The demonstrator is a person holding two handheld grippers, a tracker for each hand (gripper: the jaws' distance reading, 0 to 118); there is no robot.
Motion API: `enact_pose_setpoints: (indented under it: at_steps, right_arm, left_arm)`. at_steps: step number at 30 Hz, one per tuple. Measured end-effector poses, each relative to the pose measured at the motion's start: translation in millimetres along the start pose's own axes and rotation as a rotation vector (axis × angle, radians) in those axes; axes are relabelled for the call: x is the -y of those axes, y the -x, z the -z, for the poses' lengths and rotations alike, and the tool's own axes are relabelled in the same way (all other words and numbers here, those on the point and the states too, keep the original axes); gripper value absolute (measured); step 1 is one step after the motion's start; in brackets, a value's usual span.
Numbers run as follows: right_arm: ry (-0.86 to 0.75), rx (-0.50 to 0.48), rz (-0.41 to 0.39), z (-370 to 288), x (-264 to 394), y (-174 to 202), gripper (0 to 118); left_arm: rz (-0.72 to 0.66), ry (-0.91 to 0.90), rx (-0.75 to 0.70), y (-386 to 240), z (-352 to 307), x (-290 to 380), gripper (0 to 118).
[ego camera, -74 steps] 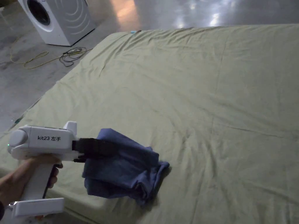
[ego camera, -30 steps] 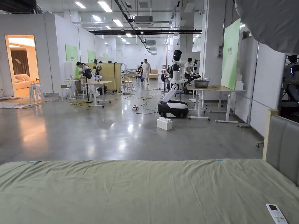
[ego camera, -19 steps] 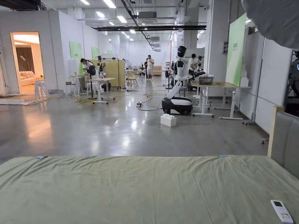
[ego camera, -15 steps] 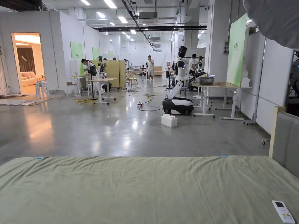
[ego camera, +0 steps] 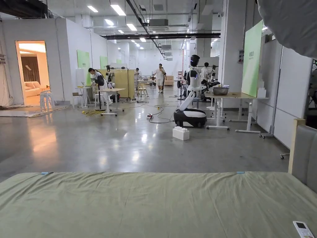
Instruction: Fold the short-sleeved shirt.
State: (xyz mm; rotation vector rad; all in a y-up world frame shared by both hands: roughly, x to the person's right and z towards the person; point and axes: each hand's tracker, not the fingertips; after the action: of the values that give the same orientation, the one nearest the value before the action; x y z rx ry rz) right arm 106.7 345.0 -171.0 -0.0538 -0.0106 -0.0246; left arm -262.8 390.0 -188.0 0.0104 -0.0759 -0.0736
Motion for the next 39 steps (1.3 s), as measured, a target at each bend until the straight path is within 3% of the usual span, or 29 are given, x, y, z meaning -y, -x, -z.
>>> enact_pose_setpoints:
  at_steps: [3, 5, 6, 14, 24, 31, 39]
  right_arm:
    - [-0.023, -0.007, -0.009, 0, 1, 1, 118]
    - [0.015, -0.013, -0.006, 3, 9, 1, 118]
    - [0.039, -0.009, -0.002, 4, 13, 3, 118]
    - [0.07, -0.01, -0.031, 6, 23, 10, 118]
    - [0.102, -0.031, -0.008, 5, 27, 12, 118]
    - [0.064, -0.021, -0.108, 1, 19, 20, 118]
    - [0.053, -0.029, -0.114, 0, 13, 25, 118]
  left_arm:
    - [0.01, 0.0, -0.003, -1, 3, 8, 99]
    - [0.005, 0.032, -0.005, -3, 5, 17, 116]
    - [-0.003, 0.033, -0.006, -3, 3, 19, 118]
    - [-0.001, 0.044, 0.011, -2, 1, 15, 118]
    - [-0.021, 0.077, 0.021, -5, 4, 22, 118]
    - [-0.002, 0.088, 0.019, -6, 3, 24, 118]
    - [-0.029, 0.094, 0.019, -5, 2, 24, 118]
